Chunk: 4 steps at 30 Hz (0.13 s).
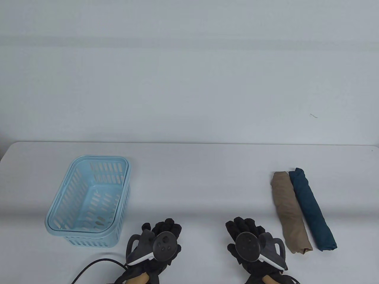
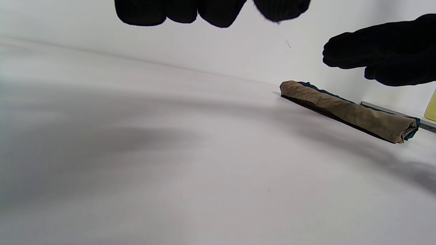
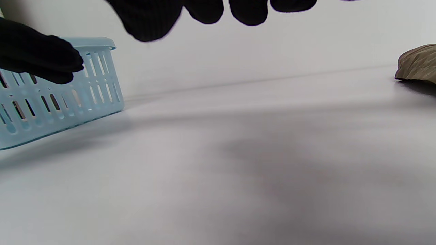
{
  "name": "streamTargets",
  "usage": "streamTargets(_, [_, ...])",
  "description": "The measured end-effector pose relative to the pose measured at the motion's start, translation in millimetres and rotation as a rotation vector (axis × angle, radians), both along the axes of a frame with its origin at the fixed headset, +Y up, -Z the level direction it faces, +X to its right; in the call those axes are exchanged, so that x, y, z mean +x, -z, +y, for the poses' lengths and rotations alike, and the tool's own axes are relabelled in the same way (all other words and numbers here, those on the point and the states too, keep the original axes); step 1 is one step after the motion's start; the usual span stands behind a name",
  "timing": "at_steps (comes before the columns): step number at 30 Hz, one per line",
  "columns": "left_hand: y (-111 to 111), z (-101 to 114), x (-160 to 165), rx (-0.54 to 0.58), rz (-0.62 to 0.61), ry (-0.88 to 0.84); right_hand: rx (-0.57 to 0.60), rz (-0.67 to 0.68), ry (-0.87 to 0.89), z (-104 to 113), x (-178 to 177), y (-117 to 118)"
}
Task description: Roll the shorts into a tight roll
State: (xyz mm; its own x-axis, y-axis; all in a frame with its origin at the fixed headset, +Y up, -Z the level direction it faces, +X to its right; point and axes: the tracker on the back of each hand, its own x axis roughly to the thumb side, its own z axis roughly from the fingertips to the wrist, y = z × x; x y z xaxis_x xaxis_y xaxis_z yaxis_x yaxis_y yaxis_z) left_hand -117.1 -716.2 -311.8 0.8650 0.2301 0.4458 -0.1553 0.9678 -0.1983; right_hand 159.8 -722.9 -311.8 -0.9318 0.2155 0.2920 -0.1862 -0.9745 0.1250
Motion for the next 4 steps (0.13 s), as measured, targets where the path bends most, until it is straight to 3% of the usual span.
streamTargets(4, [0.2, -0.7, 0.3, -0.004, -0.001, 0.006, -0.005, 0.001, -0.004, -1.4, -1.4, 0.1])
